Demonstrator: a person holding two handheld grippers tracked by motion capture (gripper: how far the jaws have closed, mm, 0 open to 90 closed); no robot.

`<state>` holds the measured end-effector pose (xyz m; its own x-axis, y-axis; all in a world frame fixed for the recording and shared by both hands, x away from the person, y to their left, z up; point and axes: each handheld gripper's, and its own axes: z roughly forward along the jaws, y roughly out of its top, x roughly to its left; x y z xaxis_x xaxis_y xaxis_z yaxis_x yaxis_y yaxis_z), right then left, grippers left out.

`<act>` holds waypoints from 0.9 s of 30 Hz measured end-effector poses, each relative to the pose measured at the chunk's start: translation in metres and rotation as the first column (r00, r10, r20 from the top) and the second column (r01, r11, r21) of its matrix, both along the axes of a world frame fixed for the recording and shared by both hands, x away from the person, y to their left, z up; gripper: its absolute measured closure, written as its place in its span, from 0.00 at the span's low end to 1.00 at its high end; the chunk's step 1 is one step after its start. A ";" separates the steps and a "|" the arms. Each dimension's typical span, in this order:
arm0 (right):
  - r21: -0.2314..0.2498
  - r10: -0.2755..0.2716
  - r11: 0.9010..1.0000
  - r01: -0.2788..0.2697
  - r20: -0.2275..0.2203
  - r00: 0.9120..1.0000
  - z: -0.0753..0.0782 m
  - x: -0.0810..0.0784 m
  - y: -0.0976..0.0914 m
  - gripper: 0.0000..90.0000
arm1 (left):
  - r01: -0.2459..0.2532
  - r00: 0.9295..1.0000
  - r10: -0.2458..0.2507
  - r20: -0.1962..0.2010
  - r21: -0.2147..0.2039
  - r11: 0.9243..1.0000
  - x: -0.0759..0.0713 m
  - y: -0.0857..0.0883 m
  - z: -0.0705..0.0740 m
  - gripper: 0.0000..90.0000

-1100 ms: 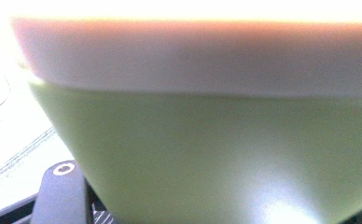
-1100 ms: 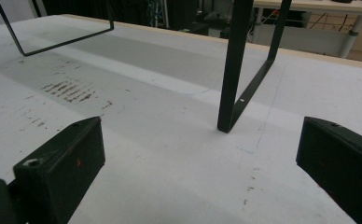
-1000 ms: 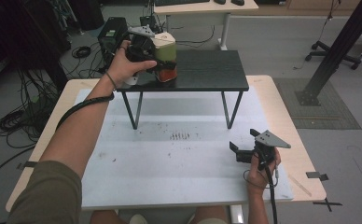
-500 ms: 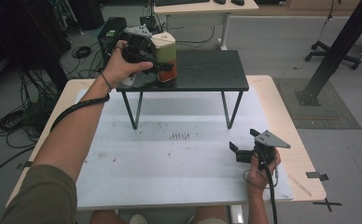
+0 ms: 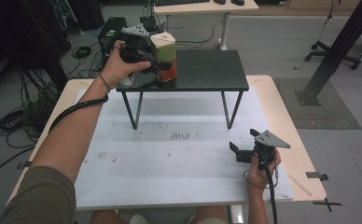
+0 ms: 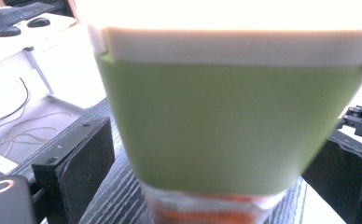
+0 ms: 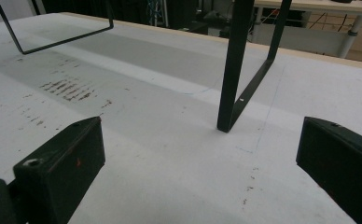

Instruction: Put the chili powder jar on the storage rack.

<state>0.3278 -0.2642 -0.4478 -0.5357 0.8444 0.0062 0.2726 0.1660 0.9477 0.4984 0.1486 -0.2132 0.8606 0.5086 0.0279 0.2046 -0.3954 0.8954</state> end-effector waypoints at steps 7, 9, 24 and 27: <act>-0.005 -0.001 1.000 0.001 -0.003 1.000 0.000 0.000 0.001 0.01 | -0.011 1.000 0.012 0.013 -0.016 1.000 -0.011 0.012 0.002 0.07; -0.010 -0.001 1.000 0.001 -0.005 1.000 0.000 0.000 0.001 0.01 | -0.022 1.000 0.022 0.014 -0.028 0.999 -0.016 0.019 0.003 0.07; -0.015 -0.002 1.000 0.002 -0.014 1.000 -0.001 0.001 0.001 0.01 | -0.081 0.996 0.084 0.031 -0.072 0.994 -0.060 0.062 -0.001 0.07; -0.010 -0.011 1.000 0.010 -0.012 1.000 -0.001 0.001 0.000 0.01 | -0.088 0.995 0.091 0.031 -0.082 0.993 -0.070 0.070 -0.005 0.07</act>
